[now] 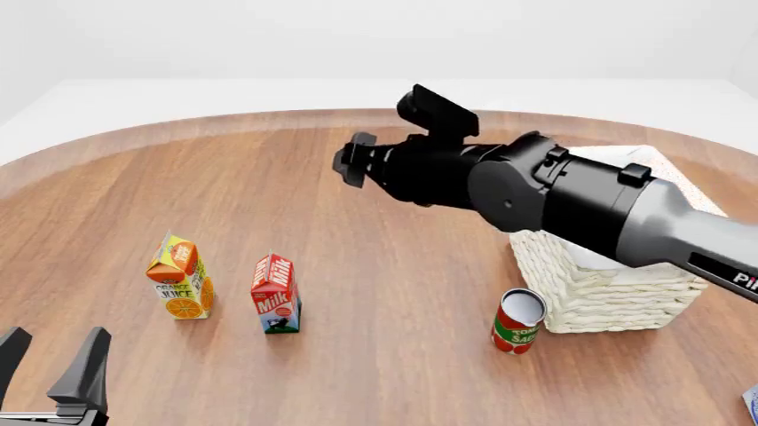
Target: Pick the milk and place it in the basket.
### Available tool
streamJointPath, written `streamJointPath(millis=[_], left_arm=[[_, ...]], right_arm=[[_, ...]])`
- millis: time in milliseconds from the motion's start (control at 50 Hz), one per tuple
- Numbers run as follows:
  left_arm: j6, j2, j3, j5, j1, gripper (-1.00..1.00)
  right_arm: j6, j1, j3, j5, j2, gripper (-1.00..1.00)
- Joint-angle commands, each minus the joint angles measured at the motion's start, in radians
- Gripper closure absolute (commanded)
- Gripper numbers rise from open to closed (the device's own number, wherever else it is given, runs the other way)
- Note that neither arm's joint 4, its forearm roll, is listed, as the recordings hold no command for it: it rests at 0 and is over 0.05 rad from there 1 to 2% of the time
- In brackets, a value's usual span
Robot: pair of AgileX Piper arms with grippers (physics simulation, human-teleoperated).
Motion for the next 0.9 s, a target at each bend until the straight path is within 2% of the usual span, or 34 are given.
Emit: streamJointPath(millis=[20,300,900], left_arm=[[0.0,0.0,0.0,0.0,0.0,-1.0],[0.0,0.0,0.0,0.0,0.0,-1.0],[0.0,0.0,0.0,0.0,0.0,-1.0]], right_arm=[[0.063,-0.001,0.003,-0.037,0.041,-1.0],[0.1,-0.005,0.034,-0.087,0.097,-1.0],[0.099,0.053,0.01,-0.104,0.167,-1.0]])
